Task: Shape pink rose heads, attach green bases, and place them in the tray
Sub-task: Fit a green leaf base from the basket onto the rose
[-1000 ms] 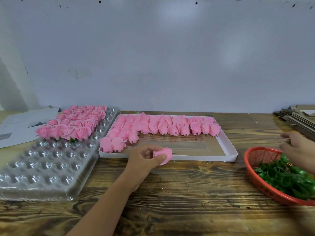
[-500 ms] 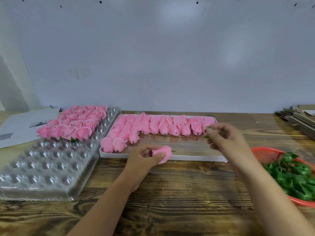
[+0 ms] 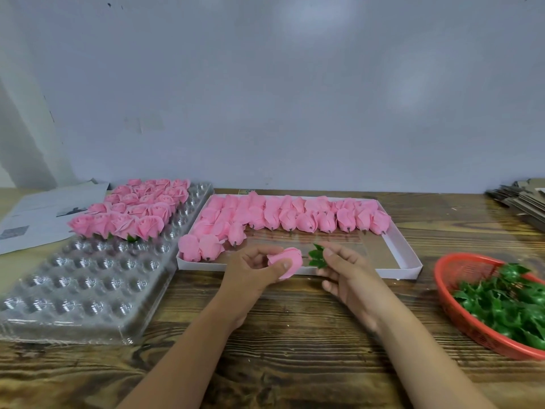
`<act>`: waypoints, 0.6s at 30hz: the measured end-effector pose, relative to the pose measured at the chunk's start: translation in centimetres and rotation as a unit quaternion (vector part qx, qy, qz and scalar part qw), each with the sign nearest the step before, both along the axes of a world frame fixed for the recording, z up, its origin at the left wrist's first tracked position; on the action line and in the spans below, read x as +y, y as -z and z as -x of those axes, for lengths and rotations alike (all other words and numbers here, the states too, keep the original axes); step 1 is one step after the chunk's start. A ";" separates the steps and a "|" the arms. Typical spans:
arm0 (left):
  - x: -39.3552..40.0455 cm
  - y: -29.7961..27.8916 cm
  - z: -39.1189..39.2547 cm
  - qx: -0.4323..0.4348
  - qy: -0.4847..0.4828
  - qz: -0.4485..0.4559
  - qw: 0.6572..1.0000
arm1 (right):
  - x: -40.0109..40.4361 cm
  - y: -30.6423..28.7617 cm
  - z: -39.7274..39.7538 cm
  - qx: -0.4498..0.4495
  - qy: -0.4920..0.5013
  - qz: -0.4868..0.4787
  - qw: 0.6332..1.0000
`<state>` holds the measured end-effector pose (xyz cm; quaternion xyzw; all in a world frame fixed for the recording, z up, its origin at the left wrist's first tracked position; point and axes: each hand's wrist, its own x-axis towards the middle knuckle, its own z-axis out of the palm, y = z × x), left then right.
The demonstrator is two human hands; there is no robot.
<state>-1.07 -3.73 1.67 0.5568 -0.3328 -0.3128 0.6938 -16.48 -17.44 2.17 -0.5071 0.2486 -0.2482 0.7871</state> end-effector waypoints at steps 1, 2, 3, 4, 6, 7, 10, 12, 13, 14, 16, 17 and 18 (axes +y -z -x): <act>0.0 0.0 0.0 0.001 0.000 -0.002 1.000 | 0.1 0.1 0.0 0.002 -0.001 0.011 1.000; 0.0 0.0 -0.1 0.002 0.000 -0.001 1.000 | 0.3 0.1 -0.1 0.003 0.001 0.023 1.000; 0.1 0.0 -0.1 0.003 0.000 0.002 1.000 | 0.4 0.2 -0.2 0.004 0.008 0.035 0.999; 0.1 -0.1 -0.1 0.004 0.000 0.006 1.000 | 0.6 0.2 -0.3 0.007 0.018 0.047 0.999; 0.1 -0.2 -0.1 0.002 -0.001 0.009 1.000 | 0.8 0.4 -0.5 0.018 0.035 0.074 0.996; 0.1 -0.2 -0.1 -0.002 -0.002 0.009 1.000 | 1.0 0.4 -0.6 0.024 0.038 0.088 0.995; 0.1 -0.2 0.0 -0.012 0.001 0.008 1.000 | 1.4 0.6 -0.7 0.031 0.031 0.115 0.992; 0.1 -0.1 0.1 -0.013 0.003 0.011 1.000 | 1.6 0.6 -0.8 0.030 0.029 0.127 0.991; 0.1 -0.2 0.1 -0.015 0.003 0.012 1.000 | 1.7 0.6 -0.9 0.029 0.030 0.132 0.990; 0.1 -0.2 0.2 -0.017 0.003 0.014 1.000 | 1.8 0.6 -0.9 0.030 0.033 0.136 0.990; 0.1 -0.2 0.2 -0.022 0.002 0.014 1.000 | 1.9 0.7 -1.0 0.035 0.042 0.144 0.988; 0.1 -0.2 0.1 -0.025 0.002 0.013 1.000 | 1.9 0.7 -1.1 0.039 0.047 0.146 0.987; 0.1 -0.1 0.1 -0.029 0.003 0.013 1.000 | 1.9 0.7 -1.1 0.043 0.051 0.146 0.987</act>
